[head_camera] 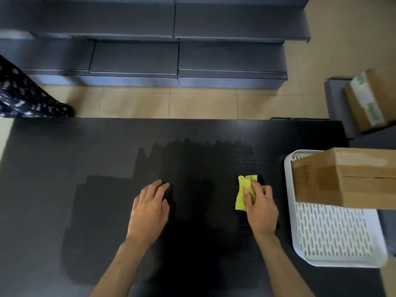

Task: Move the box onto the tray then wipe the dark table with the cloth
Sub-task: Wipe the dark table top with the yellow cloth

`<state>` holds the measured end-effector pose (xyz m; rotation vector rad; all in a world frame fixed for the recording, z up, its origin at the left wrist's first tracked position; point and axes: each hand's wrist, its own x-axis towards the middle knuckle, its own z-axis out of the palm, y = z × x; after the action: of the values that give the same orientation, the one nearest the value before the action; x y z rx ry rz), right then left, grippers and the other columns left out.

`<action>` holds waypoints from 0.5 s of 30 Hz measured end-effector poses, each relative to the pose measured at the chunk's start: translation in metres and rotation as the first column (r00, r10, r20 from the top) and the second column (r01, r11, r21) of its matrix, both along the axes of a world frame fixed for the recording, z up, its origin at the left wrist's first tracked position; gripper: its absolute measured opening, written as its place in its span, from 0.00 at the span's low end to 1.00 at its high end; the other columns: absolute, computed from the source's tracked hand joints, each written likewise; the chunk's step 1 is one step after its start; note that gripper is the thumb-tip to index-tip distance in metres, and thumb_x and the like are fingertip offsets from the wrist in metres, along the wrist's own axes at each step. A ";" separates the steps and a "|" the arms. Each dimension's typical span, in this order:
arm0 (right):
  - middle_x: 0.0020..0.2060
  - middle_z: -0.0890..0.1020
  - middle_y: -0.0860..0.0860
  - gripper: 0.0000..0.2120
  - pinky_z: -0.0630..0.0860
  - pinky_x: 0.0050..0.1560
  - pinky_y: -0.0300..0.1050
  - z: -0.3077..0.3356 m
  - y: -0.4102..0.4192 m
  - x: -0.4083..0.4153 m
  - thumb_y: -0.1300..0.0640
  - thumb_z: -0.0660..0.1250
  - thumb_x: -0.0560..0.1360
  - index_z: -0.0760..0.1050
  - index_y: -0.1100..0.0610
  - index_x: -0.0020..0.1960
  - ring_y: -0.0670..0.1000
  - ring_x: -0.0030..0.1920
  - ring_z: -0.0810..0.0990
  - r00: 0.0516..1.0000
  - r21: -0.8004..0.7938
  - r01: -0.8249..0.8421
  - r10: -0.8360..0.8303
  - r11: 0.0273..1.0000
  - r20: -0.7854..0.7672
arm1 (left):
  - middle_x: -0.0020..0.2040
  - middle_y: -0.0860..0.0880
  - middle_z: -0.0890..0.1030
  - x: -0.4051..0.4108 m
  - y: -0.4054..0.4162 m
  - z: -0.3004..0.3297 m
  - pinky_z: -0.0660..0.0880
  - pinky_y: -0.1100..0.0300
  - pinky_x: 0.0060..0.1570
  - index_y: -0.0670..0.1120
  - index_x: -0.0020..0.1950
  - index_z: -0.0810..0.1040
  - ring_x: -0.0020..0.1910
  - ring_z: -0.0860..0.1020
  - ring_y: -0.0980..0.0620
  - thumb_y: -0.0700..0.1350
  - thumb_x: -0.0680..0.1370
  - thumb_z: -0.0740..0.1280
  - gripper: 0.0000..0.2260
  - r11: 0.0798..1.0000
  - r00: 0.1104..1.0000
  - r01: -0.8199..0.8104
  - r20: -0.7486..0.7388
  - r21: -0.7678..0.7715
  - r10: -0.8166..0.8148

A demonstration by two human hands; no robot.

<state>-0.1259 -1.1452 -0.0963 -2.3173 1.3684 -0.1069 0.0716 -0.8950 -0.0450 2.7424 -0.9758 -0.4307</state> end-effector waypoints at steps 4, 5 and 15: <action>0.50 0.71 0.49 0.14 0.71 0.36 0.45 -0.006 -0.017 0.007 0.49 0.67 0.81 0.73 0.51 0.64 0.50 0.36 0.73 1.000 -0.021 -0.017 0.017 1.000 0.017 | 0.71 0.48 0.75 -0.008 -0.011 0.004 0.77 0.47 0.61 0.47 0.72 0.73 0.67 0.75 0.47 0.42 0.77 0.70 0.23 1.000 1.000 -0.009 0.007 -0.011 0.009; 0.50 0.71 0.50 0.13 0.71 0.36 0.46 -0.007 -0.024 0.012 0.49 0.67 0.81 0.73 0.51 0.63 0.50 0.36 0.72 1.000 -0.017 0.000 0.001 1.000 0.025 | 0.71 0.49 0.74 -0.009 -0.013 0.005 0.77 0.47 0.61 0.48 0.73 0.72 0.67 0.74 0.48 0.42 0.78 0.69 0.24 1.000 1.000 -0.012 0.010 -0.012 0.013; 0.53 0.72 0.53 0.13 0.73 0.40 0.50 -0.006 -0.029 0.068 0.51 0.67 0.80 0.73 0.53 0.63 0.56 0.40 0.77 0.998 -0.005 0.031 -0.030 1.000 0.049 | 0.73 0.48 0.73 -0.002 0.012 0.006 0.76 0.47 0.64 0.48 0.74 0.71 0.69 0.73 0.47 0.45 0.78 0.68 0.24 0.996 0.999 -0.047 0.028 0.080 0.045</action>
<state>-0.0582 -1.1744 -0.1018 -2.2840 1.3815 -0.1757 0.0700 -0.8827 -0.0394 2.8430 -0.9183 -0.4364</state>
